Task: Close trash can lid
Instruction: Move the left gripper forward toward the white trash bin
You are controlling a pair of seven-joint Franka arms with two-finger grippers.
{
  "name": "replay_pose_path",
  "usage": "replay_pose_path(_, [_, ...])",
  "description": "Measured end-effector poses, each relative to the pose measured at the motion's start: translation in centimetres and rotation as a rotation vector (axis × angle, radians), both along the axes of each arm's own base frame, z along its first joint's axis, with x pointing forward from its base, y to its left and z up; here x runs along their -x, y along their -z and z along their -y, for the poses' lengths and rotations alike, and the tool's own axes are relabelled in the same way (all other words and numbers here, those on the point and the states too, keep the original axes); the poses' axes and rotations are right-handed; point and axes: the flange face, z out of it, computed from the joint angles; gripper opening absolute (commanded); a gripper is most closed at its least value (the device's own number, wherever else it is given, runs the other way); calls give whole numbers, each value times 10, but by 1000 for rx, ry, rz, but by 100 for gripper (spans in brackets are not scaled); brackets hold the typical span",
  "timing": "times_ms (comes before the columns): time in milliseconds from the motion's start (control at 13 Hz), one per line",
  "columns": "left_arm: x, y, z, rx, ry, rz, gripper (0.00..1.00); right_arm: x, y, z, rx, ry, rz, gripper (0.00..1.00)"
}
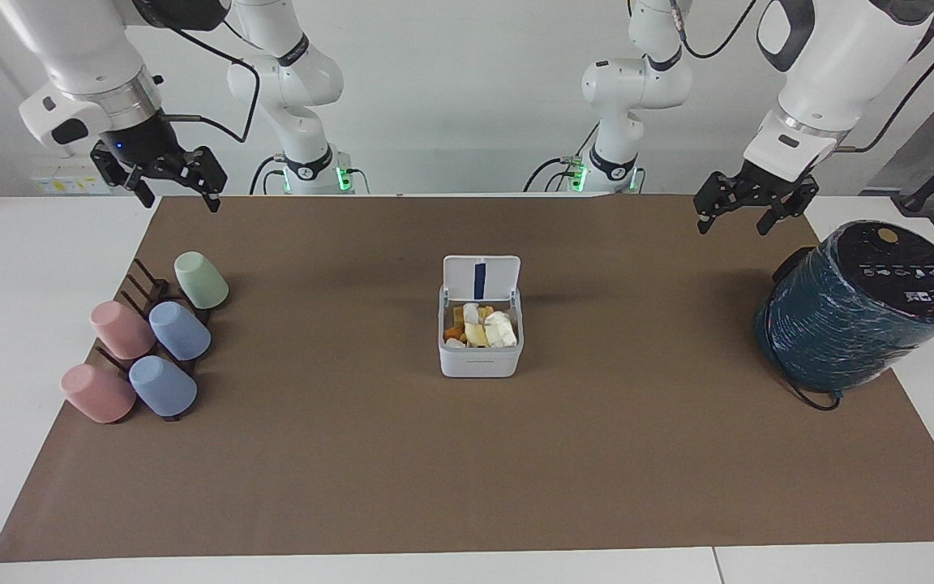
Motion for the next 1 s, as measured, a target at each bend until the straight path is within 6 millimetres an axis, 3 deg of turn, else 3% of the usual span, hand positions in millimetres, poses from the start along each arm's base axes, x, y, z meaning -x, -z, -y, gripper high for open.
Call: replay_pose_path(1000, [7, -1, -1, -7, 1, -56, 100, 0, 0, 0, 0, 0, 0, 100])
